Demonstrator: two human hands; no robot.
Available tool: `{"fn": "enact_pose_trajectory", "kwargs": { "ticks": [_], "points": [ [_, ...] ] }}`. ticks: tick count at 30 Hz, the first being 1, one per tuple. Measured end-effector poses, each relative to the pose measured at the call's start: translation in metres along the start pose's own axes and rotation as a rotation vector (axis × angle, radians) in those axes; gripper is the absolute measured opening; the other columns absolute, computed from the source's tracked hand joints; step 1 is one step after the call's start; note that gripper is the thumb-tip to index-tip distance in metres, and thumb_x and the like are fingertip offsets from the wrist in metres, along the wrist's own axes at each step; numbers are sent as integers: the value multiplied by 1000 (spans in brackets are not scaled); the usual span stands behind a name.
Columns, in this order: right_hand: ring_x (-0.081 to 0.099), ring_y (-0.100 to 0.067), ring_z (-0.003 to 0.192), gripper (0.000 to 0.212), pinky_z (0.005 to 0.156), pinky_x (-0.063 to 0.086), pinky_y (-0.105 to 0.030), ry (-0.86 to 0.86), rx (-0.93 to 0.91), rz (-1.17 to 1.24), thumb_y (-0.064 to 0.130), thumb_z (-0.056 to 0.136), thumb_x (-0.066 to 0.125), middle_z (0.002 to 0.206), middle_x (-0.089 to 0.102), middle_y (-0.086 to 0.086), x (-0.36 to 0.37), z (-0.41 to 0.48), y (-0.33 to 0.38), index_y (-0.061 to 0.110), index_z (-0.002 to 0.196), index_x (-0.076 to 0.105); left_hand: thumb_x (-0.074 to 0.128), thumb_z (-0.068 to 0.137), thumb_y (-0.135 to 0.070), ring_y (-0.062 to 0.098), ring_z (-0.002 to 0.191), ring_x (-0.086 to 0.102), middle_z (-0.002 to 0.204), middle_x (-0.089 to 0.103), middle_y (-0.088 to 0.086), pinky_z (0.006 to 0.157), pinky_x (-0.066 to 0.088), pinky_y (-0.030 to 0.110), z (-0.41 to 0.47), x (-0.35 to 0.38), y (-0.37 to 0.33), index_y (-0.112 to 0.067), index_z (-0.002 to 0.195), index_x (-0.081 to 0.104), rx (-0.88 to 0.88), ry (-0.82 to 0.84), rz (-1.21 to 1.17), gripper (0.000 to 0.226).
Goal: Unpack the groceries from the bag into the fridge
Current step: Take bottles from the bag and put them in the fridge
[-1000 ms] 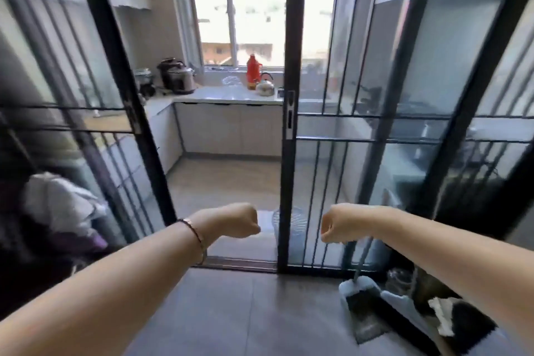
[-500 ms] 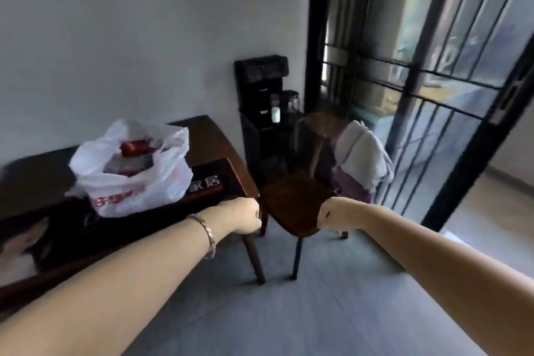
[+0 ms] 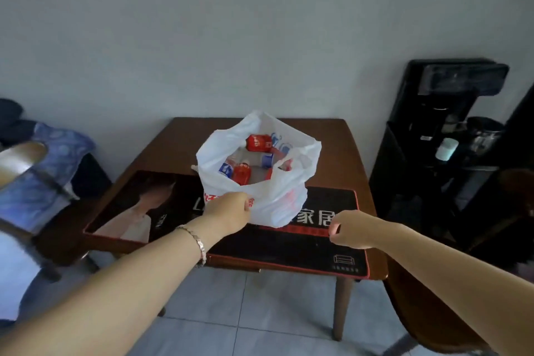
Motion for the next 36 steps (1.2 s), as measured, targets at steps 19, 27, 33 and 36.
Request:
{"fn": "enact_pose_trajectory", "kwargs": {
  "ticks": [19, 27, 33, 36],
  "points": [
    [58, -20, 105, 27, 88, 50, -29, -353, 141, 265, 25, 96, 46, 122, 57, -2, -100, 300, 84, 21, 121, 56, 49, 92, -34, 40, 141, -19, 157, -15, 10, 113, -9, 55, 296, -38, 97, -29, 124, 52, 242, -171, 282, 32],
    [41, -21, 128, 52, 101, 44, -35, -322, 7, -72, 16, 93, 53, 144, 32, -1, -85, 420, 147, 21, 140, 32, 54, 93, -17, 22, 108, 57, 128, 49, 6, 80, 47, 29, 361, -19, 143, -23, 138, 36, 207, 10, 186, 49],
    [45, -26, 122, 62, 96, 46, -36, -371, -35, -400, 18, 90, 60, 146, 29, -6, -96, 480, 168, 17, 142, 26, 42, 92, -9, 14, 81, 56, 109, 49, -1, 58, 37, 22, 376, -31, 184, -20, 131, 44, 160, -76, -6, 41],
    [54, -25, 111, 40, 83, 47, -32, -362, -49, -405, 19, 91, 57, 128, 53, -4, -101, 482, 168, 16, 128, 45, 42, 91, -7, 12, 74, 49, 111, 49, -2, 50, 28, 18, 377, -27, 190, -19, 131, 43, 151, -65, -19, 41]
  ]
}}
Point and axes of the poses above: each hand's wrist, its own z-axis towards the middle knuckle, its own x-axis out of the palm, y = z × x, the point moved 9 cm from there along z, towards the middle knuckle
